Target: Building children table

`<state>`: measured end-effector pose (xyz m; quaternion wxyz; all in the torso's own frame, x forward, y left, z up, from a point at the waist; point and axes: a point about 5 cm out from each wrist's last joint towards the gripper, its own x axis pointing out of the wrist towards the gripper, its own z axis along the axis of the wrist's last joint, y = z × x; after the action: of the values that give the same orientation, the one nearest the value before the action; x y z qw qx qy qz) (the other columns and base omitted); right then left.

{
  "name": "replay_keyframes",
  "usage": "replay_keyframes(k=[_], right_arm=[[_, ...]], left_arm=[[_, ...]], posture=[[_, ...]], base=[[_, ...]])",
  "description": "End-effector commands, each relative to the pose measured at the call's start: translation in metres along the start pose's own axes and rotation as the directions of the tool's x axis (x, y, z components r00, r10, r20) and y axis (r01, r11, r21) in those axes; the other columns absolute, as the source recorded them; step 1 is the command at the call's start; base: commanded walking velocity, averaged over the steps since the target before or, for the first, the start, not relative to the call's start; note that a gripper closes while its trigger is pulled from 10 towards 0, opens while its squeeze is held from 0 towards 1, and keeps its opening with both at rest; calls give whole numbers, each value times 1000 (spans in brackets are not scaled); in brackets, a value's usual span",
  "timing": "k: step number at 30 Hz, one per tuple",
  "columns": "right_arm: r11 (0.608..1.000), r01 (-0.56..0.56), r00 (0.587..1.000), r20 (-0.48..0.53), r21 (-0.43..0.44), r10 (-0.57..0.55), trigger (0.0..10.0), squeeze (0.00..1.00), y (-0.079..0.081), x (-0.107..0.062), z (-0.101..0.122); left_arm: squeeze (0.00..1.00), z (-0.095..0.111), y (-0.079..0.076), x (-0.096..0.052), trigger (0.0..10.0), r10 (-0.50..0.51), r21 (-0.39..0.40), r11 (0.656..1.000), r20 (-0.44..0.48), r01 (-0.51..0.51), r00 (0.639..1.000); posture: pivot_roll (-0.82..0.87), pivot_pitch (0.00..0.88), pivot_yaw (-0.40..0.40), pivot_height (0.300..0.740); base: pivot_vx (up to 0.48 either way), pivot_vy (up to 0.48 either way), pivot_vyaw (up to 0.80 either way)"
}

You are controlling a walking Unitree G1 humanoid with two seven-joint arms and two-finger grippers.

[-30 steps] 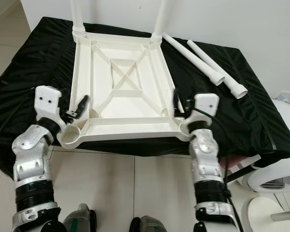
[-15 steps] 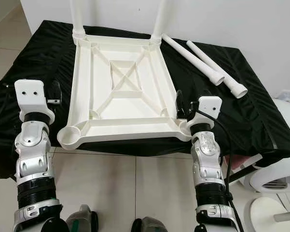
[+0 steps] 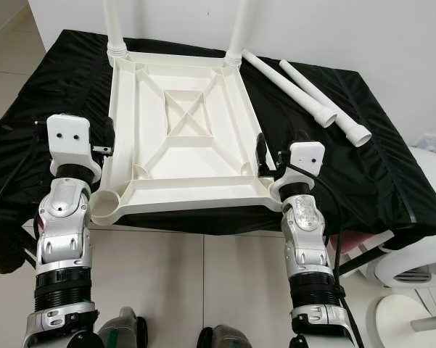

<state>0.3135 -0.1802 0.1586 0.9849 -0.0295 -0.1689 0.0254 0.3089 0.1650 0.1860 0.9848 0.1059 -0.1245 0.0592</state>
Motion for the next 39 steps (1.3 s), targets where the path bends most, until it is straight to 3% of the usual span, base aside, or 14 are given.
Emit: replay_keyframes(k=[1,39], right_arm=[[1000,-1,1000,-2,-2,1,10000,0,0,1,-1],[1000,-3,1000,-1,-22,3,10000,0,1,-2,-1]], left_arm=[[0,-2,-1,0,10000,27,-13,1000,-8,-28,1000],[0,-6,-8,1,10000,-5,-14,1000,-38,4,999]], posture=[[74,19,-96,740],[60,29,-92,740]], base=[[0,-334,0],[0,-382,0]])
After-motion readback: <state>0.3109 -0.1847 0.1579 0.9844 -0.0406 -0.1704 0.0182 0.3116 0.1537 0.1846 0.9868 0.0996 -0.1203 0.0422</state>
